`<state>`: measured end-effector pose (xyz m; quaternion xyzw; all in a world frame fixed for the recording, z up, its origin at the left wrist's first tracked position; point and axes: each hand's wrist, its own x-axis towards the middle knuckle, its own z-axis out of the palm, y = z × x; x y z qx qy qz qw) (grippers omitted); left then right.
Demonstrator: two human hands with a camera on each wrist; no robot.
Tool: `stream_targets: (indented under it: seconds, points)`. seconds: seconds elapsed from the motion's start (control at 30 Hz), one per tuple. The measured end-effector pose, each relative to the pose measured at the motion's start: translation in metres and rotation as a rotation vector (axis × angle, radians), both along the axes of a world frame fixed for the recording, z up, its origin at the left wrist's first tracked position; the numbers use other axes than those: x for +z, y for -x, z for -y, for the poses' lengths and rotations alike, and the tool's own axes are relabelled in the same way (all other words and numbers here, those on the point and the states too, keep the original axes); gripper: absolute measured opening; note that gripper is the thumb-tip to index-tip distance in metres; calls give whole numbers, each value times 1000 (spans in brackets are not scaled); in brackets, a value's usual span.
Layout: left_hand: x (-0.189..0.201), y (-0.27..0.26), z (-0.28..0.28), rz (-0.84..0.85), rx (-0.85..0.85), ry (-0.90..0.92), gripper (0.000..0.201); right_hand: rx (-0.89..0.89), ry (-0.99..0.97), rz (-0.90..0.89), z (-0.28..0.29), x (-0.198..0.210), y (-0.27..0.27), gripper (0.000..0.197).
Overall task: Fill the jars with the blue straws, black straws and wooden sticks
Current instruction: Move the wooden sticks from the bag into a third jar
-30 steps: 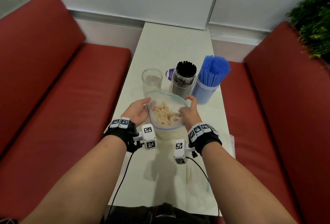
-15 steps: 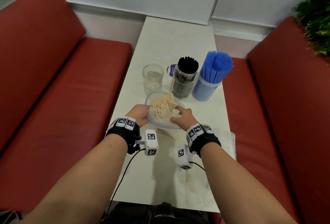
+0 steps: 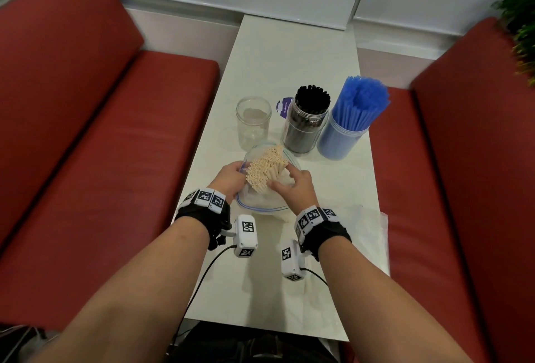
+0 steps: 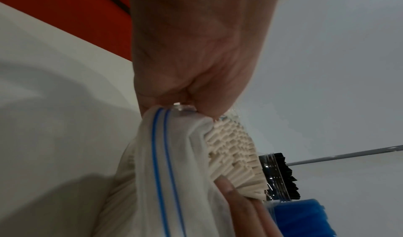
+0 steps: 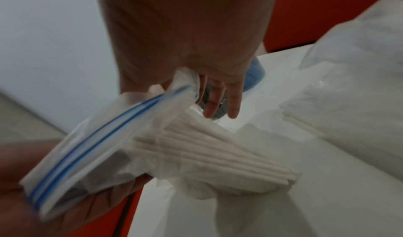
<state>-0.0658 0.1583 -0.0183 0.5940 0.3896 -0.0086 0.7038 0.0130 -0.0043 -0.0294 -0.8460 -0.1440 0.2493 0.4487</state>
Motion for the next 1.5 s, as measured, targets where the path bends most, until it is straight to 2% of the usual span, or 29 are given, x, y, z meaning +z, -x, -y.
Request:
stream_targets:
  seconds: [0.17,0.23,0.33,0.4,0.6,0.73,0.83,0.97,1.03,1.1,1.17,1.23,1.3,1.4,1.5]
  points:
    - [6,0,3,29,-49,-61,37,33,93,71,-1,-7,-3,78]
    - [9,0,3,28,-57,-93,36,45,123,143,-1,-5,-2,70]
    - [13,-1,3,28,-89,-134,33,95,179,282,-2,-1,3,48]
    - [15,-2,3,31,-100,-151,33,115,201,286,-3,3,6,41]
    - [21,-3,4,31,-125,-169,31,147,306,260,-3,12,9,45]
    - [19,-3,4,25,-96,-129,38,141,345,255,-4,19,11,40]
    - [17,-3,3,11,-47,-116,43,115,254,363,-3,24,9,31]
    - [17,-4,4,-6,-36,-96,50,207,205,459,-9,34,12,33]
    - [18,-4,5,-11,-21,-72,48,202,65,407,-12,43,16,37]
    - [20,-4,5,-15,-2,-51,45,117,-139,298,-15,54,18,41]
    - [21,-3,4,-25,16,-39,43,17,-264,258,-18,62,20,28]
    - [21,-2,3,-35,34,-39,41,-69,-326,216,-20,64,22,19]
    - [21,0,2,-25,40,-39,37,-109,-361,142,-24,64,23,19]
    - [20,2,-2,-27,55,-57,36,-56,-352,100,-33,68,17,16]
    - [22,1,-5,-48,33,-33,43,-17,-403,42,-45,91,6,13]
